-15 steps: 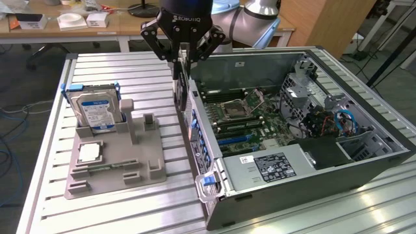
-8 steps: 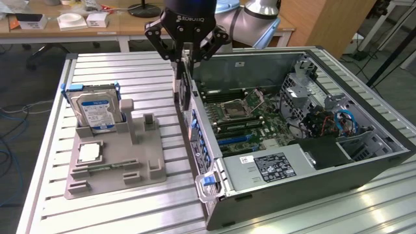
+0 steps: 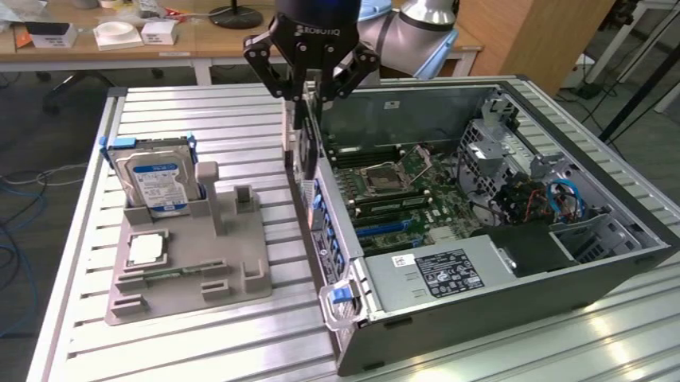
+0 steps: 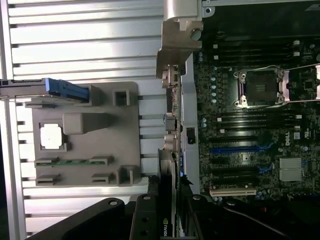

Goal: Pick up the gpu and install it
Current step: 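Pick up the gpu and move the gpu toward the slot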

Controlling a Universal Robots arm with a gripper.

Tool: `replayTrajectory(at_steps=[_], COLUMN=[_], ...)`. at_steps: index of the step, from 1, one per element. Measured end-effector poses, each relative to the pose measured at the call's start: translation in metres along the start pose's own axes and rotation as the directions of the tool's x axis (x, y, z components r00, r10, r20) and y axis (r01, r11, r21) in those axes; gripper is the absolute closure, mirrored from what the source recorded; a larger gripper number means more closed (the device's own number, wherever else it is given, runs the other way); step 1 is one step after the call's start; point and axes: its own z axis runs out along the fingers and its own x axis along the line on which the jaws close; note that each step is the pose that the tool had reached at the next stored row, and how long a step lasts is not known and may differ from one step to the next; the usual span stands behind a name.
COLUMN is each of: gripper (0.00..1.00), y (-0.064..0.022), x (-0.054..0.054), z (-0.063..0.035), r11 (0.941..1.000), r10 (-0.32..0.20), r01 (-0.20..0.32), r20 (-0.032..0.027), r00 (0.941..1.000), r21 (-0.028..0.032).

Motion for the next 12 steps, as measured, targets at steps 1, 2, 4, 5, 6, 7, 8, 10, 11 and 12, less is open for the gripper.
replayTrajectory(at_steps=[1,2,4,5,6,7,8,10,11,12], gripper=[0.74,0.74,0.74,0.74,0.74,0.74,0.74,0.74,0.74,0.74], y=[0.0001,0.0001,0.0002,0.0003,0.0003,0.0004,0.0004,0.0005,0.0006,0.0006], x=[-0.0007,-0.0015,-0.0029,-0.0036,-0.0043,-0.005,-0.0057,-0.0071,-0.0078,-0.0086], z=[0.0,0.0,-0.0001,-0.0001,-0.0002,-0.0002,-0.0002,-0.0002,-0.0002,-0.0003], r11=[1.0,1.0,1.0,1.0,1.0,1.0,1.0,1.0,1.0,1.0], r10=[0.0,0.0,0.0,0.0,0.0,0.0,0.0,0.0,0.0,0.0], r01=[0.0,0.0,0.0,0.0,0.0,0.0,0.0,0.0,0.0,0.0], r20=[0.0,0.0,0.0,0.0,0.0,0.0,0.0,0.0,0.0,0.0], r00=[1.0,1.0,1.0,1.0,1.0,1.0,1.0,1.0,1.0,1.0], r21=[0.0,0.0,0.0,0.0,0.0,0.0,0.0,0.0,0.0,-0.0001])
